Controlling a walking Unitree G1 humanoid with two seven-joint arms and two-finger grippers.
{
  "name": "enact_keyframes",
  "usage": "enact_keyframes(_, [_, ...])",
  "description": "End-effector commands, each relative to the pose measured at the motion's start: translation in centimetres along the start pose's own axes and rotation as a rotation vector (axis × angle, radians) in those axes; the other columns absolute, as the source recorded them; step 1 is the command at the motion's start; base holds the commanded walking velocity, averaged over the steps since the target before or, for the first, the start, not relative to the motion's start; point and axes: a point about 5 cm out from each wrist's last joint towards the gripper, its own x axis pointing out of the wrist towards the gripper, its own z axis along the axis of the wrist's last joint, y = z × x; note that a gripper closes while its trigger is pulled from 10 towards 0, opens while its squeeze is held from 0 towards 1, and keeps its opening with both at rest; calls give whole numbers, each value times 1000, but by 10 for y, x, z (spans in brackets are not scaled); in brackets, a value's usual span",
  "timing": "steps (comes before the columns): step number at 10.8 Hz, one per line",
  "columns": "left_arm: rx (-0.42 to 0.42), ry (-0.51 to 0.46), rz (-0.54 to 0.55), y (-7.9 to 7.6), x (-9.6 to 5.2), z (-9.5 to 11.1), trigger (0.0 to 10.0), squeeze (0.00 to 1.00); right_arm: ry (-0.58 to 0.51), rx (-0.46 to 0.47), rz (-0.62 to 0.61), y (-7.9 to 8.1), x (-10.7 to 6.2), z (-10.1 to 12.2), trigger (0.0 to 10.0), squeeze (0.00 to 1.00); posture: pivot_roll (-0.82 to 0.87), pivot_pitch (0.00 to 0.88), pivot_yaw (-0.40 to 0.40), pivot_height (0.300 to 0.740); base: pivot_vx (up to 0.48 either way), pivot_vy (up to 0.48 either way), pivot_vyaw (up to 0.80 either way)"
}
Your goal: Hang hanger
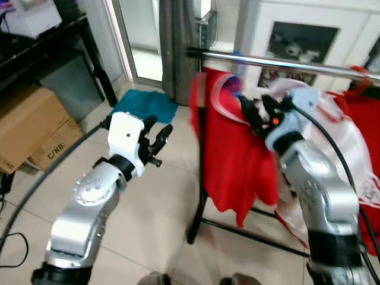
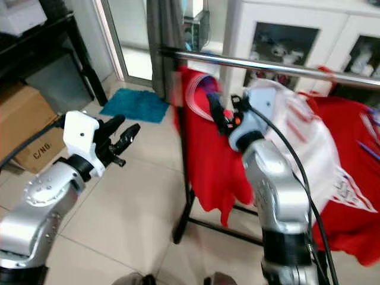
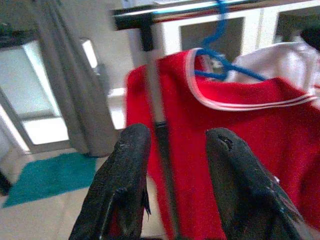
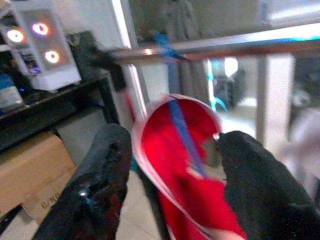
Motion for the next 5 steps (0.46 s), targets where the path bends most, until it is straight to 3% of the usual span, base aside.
enact_keyframes(1, [10, 16, 4, -2, -2, -3, 10000, 0, -4, 0, 2, 4, -3, 3, 10000, 643, -83, 81, 88, 740, 0, -412, 0])
enact_keyframes(2, [6, 19, -14, -7, -3, -5, 10000, 0, 4, -5, -7, 5, -5, 3, 10000, 561, -78, 85, 90, 740, 0, -352, 0])
enact_keyframes(4, [3, 23, -17, -9, -3, -6, 10000, 0, 5, -7, -21, 5, -6, 3, 10000, 541, -77, 87, 90, 740, 0, -326, 0])
enact_keyframes(5, [-22, 28, -19, -9, -2, -7, 10000, 0, 6, -9, -29, 5, -6, 3, 10000, 529, -81, 79, 93, 740, 0, 0, 0])
